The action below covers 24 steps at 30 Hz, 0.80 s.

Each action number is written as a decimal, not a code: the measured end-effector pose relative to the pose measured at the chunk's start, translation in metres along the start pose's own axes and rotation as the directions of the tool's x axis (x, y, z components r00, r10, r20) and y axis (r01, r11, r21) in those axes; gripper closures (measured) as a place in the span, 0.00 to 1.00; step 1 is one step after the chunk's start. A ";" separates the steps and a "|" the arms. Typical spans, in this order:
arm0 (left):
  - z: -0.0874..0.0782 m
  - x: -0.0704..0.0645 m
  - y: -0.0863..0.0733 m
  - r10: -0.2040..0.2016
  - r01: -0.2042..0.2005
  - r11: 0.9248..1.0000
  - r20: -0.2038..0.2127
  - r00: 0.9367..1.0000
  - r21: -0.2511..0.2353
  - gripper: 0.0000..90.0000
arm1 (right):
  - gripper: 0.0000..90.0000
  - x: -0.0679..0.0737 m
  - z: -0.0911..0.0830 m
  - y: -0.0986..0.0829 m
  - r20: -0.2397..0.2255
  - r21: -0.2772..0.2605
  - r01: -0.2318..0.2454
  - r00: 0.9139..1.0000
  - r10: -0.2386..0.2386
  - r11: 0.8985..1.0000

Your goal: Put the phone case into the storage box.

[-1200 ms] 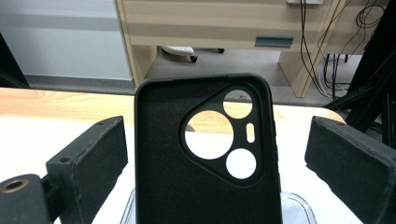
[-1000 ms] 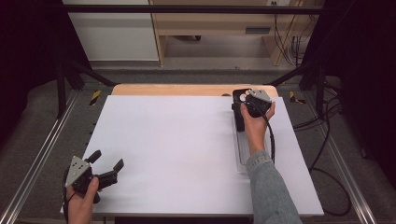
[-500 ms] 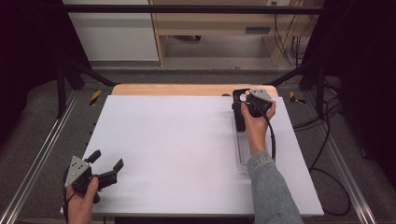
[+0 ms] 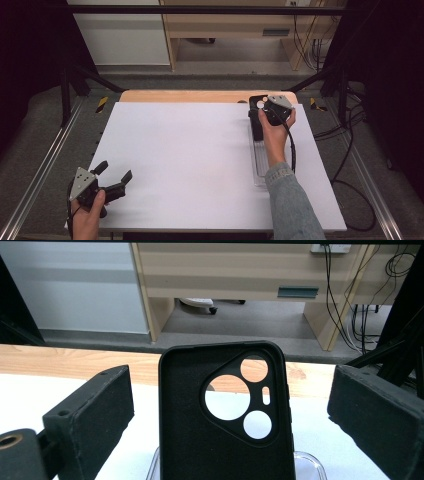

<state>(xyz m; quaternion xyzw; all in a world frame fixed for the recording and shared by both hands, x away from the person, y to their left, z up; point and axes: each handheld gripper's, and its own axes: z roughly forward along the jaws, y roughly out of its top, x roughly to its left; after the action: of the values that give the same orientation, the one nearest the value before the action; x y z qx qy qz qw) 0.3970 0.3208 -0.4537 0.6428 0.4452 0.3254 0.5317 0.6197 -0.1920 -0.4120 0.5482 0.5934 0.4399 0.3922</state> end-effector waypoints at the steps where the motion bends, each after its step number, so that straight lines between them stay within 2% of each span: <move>1: 0.000 0.000 0.000 0.000 0.000 1.000 0.000 1.000 0.000 0.06 | 0.06 0.000 0.000 0.000 0.002 -0.004 -0.002 1.000 0.002 1.000; 24: 0.000 0.000 0.000 0.001 -0.001 1.000 0.001 1.000 0.001 0.06 | 0.06 -0.001 -0.008 0.005 -0.040 -0.005 -0.027 0.999 0.027 1.000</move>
<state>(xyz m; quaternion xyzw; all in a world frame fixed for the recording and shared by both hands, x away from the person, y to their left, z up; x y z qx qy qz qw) 0.3971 0.3207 -0.4539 0.6435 0.4448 0.3252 0.5313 0.6136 -0.1937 -0.4050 0.5463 0.5924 0.4576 0.3757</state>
